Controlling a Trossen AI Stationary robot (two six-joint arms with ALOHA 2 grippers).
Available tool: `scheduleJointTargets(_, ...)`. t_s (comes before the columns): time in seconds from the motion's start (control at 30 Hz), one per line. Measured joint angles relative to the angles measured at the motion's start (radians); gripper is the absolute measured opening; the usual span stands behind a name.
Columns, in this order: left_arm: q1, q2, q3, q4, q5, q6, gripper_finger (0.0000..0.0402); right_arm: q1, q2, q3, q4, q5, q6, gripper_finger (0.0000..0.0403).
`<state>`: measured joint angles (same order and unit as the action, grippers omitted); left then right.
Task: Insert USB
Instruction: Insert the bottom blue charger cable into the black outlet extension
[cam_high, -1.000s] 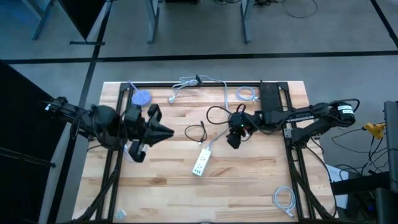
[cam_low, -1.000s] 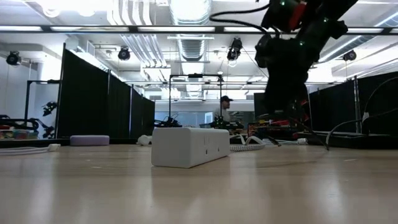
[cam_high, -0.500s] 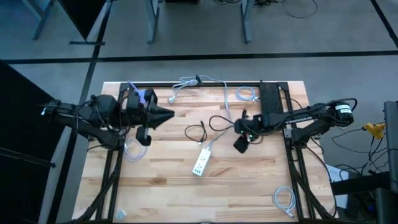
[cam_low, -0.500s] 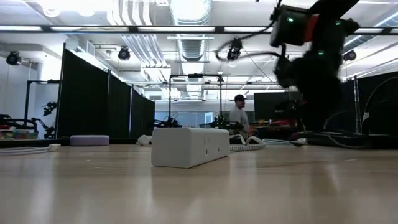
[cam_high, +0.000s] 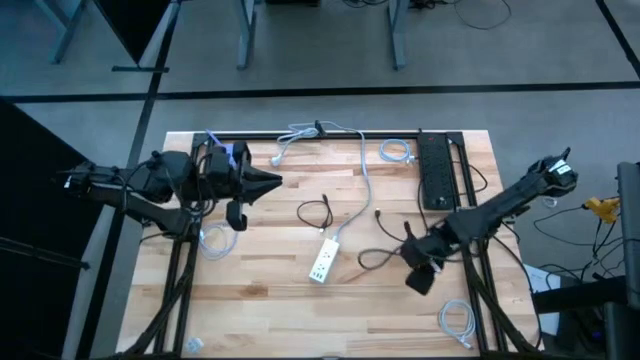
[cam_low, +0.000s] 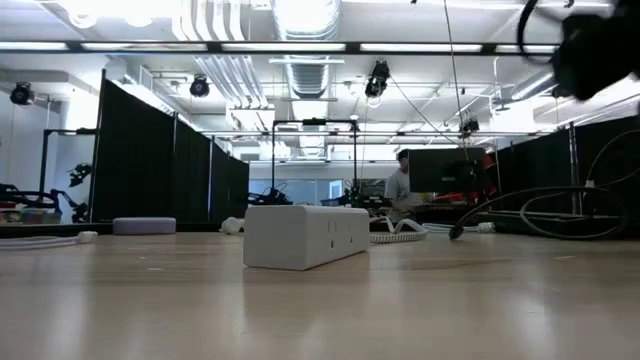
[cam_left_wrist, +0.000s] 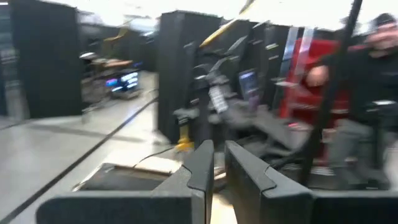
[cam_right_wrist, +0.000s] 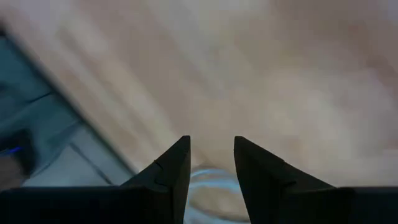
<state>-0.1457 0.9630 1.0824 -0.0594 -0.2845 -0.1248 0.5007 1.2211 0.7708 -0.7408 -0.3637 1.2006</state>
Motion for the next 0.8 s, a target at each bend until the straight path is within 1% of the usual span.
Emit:
scheduleJointTargets(0.07,0.002,0.005,0.000,-0.047,-0.096,-0.001,0.0027,0.059,-0.012,0.001,0.020,0.047,0.045,0.0114)
scheduleJointTargets(0.13,0.002,0.015,0.000,-0.086,-0.147,-0.004,0.0030,0.115,-0.014,0.001,0.023,0.116,0.101,0.0116)
scheduleJointTargets(0.2,-0.003,0.034,0.000,-0.095,-0.148,-0.031,0.0039,0.163,-0.008,0.001,0.027,0.154,0.175,0.0117)
scheduleJointTargets(0.27,-0.020,0.051,0.000,-0.096,-0.140,-0.067,0.0053,0.199,0.004,0.000,0.049,0.154,0.240,0.0115)
scheduleJointTargets(0.43,-0.050,0.084,0.000,-0.114,-0.082,-0.118,0.0094,0.289,0.056,0.000,0.199,0.157,0.373,0.0100)
scheduleJointTargets(0.53,-0.063,0.100,0.000,-0.144,-0.028,-0.176,0.0116,0.343,0.105,0.000,0.248,0.156,0.433,0.0088)
scheduleJointTargets(0.6,-0.080,0.111,0.000,-0.164,-0.012,-0.219,0.0126,0.385,0.140,0.000,0.275,0.155,0.494,0.0080)
scheduleJointTargets(0.67,-0.107,0.131,0.000,-0.174,-0.037,-0.242,0.0134,0.427,0.168,0.004,0.310,0.155,0.557,0.0073)
scheduleJointTargets(0.8,-0.188,0.181,0.000,-0.169,-0.171,-0.260,0.0137,0.500,0.221,0.070,0.324,0.155,0.597,0.0065)
